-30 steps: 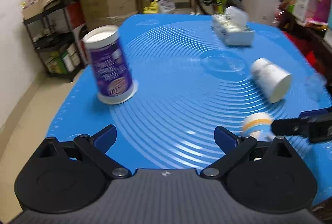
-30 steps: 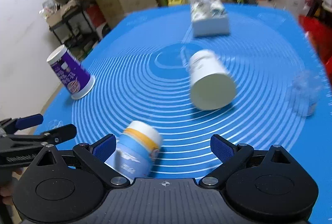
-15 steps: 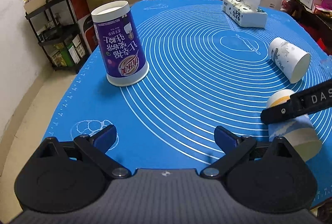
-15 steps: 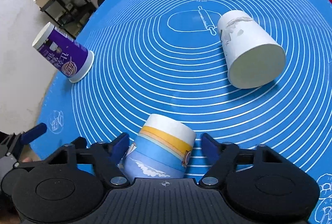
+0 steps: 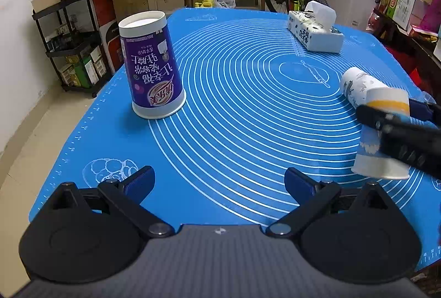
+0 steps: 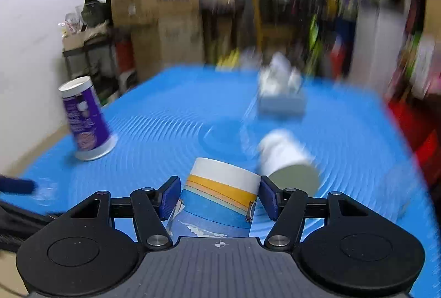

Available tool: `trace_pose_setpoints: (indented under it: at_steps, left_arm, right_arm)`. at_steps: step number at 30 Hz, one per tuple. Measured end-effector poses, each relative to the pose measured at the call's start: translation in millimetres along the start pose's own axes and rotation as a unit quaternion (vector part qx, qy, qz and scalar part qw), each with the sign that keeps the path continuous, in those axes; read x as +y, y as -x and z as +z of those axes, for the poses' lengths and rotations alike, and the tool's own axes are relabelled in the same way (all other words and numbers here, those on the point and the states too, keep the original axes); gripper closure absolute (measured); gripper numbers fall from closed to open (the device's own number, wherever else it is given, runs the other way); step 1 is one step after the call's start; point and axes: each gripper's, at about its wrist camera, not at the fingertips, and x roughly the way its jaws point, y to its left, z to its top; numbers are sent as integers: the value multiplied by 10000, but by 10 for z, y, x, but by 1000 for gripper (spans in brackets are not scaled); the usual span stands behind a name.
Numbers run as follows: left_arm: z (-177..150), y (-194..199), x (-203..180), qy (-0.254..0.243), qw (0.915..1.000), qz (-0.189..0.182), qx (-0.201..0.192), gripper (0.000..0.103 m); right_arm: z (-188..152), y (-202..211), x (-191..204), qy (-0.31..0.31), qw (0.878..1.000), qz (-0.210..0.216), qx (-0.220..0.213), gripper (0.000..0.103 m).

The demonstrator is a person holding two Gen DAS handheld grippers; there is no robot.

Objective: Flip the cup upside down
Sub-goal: 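Rotate the held cup with the right gripper until its opening faces up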

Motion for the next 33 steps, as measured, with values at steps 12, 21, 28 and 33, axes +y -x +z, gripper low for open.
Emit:
trace_pose_setpoints:
  at_steps: [12, 21, 28, 33]
  left_arm:
    - [-95, -36, -69, -10, 9999, -94, 108, 4]
    - [-165, 19, -160, -73, 9997, -210, 50, 4]
    - [-214, 188, -294, -183, 9991, -376, -104, 4]
    - [-265, 329, -413, -282, 9980, -513, -221, 4]
  right_arm:
    - [-303, 151, 64, 236, 9996, 127, -123, 40]
    - [-388, 340, -4, 130, 9998, 113, -107, 14]
    - [-411, 674, -110, 105, 9997, -40, -229, 7]
    - [-493, 905, -327, -111, 9997, -224, -78, 7]
